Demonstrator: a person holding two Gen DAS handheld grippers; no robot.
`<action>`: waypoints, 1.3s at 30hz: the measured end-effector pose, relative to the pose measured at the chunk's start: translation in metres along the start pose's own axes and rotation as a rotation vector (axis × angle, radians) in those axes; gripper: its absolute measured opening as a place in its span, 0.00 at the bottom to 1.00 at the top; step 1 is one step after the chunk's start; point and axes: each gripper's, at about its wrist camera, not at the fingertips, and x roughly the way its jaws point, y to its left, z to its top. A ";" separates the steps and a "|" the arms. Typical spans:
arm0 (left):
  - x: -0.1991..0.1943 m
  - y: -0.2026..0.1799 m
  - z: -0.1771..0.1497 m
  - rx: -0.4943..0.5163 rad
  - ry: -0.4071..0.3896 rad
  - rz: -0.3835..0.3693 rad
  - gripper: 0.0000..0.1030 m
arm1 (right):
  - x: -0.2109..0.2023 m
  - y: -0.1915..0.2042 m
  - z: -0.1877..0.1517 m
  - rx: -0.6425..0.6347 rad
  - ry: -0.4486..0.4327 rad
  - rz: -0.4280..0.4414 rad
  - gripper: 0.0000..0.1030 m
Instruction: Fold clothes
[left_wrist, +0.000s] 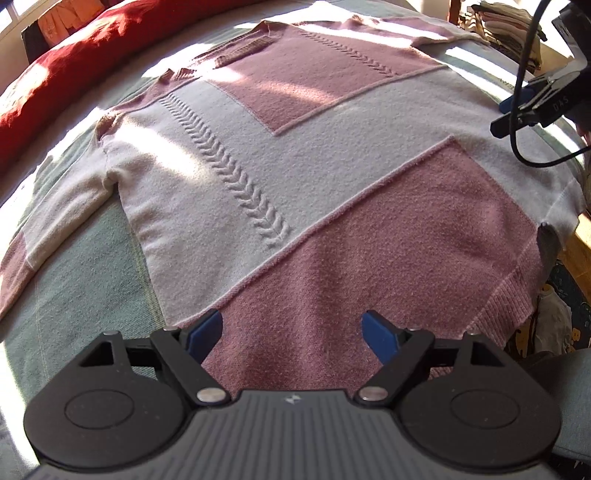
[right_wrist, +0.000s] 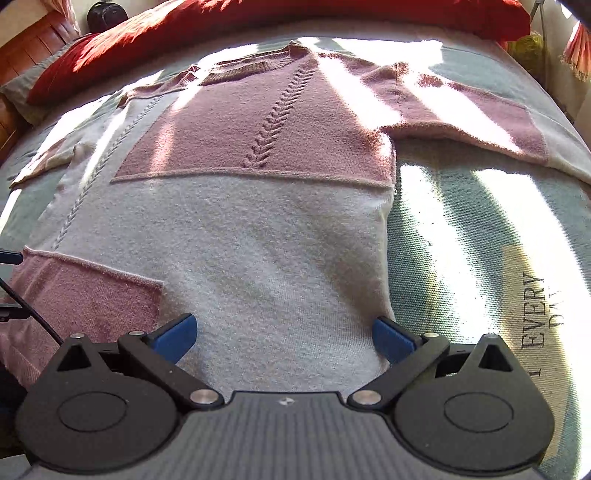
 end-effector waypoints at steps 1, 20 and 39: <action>-0.002 -0.005 0.000 0.028 -0.011 0.004 0.81 | -0.005 0.003 -0.001 -0.010 0.004 0.001 1.00; -0.008 -0.052 -0.008 0.173 -0.067 -0.068 0.81 | -0.050 0.081 -0.083 -0.685 -0.006 -0.202 1.00; -0.009 -0.061 -0.005 0.169 -0.115 -0.075 0.81 | -0.040 0.111 -0.070 -0.633 -0.017 -0.112 1.00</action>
